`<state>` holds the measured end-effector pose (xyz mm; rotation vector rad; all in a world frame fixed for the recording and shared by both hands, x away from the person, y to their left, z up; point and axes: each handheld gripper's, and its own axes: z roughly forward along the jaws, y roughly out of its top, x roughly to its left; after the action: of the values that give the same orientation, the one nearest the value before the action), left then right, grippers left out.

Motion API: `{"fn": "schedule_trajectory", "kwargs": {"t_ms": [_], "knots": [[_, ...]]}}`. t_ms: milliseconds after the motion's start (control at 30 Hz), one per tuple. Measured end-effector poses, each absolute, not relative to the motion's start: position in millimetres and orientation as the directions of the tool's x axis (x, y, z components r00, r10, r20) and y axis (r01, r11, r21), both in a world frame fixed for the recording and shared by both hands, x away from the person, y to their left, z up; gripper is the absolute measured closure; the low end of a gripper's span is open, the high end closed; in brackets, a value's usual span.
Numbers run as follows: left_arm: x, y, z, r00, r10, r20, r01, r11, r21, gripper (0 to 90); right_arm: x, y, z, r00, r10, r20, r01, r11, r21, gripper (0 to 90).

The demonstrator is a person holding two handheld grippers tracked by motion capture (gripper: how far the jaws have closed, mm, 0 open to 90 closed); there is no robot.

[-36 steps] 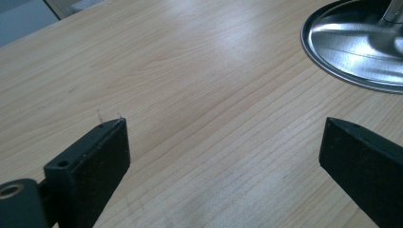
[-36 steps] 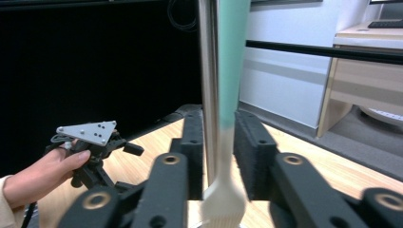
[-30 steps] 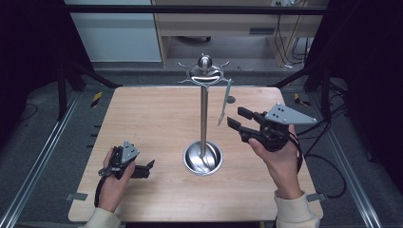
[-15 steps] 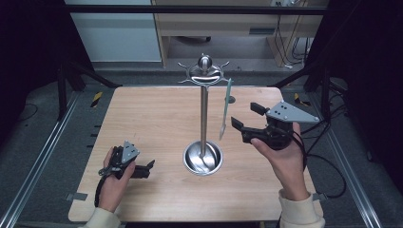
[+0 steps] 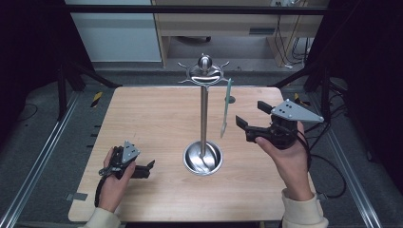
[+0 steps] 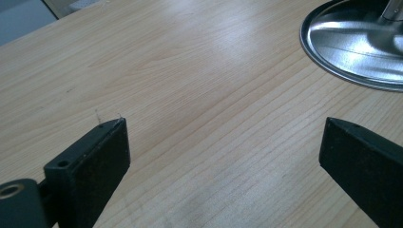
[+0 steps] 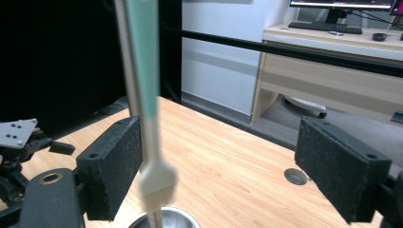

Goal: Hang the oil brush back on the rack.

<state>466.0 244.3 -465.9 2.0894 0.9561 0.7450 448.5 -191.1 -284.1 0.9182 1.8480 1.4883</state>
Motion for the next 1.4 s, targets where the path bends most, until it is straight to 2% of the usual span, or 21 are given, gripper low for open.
{"fn": "schedule_trajectory", "kwargs": {"t_ms": [633,1400], "knots": [[466,244,-466,0.559,0.803,0.207,0.390,-0.475,0.789,2.5,455,-211,-290,-0.516,0.856,-0.038,0.182,0.153,0.971,10.2],[466,244,-465,0.557,0.805,0.206,0.389,-0.472,0.791,2.5,477,-236,-326,-0.440,0.897,-0.030,0.304,0.180,0.936,6.4]]}}
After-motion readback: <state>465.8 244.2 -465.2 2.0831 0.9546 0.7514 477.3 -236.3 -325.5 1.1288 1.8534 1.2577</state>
